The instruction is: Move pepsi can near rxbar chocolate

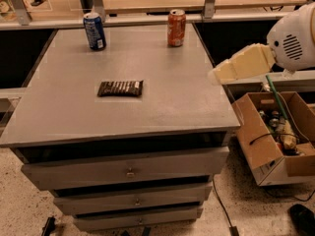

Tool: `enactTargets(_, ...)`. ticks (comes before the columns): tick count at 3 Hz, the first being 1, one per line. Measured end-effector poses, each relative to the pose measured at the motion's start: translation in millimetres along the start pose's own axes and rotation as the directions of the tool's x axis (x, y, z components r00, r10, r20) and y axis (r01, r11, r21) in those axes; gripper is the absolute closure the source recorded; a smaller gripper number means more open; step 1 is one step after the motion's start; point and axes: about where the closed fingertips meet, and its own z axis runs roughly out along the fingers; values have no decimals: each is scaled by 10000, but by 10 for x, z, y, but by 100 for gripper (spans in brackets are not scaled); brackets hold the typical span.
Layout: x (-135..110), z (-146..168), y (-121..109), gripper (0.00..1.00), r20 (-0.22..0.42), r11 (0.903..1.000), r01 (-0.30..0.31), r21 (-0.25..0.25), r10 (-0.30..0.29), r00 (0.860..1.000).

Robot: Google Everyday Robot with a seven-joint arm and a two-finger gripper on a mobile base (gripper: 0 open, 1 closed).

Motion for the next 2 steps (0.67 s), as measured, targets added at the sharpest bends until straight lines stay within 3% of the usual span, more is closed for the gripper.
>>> enactTargets(1, -107, 107, 122, 0, 663, 9977, -626, -256, 642, 9957)
enactTargets(2, -266, 238, 292, 0, 1502, 9958, -750, -534, 823, 9852)
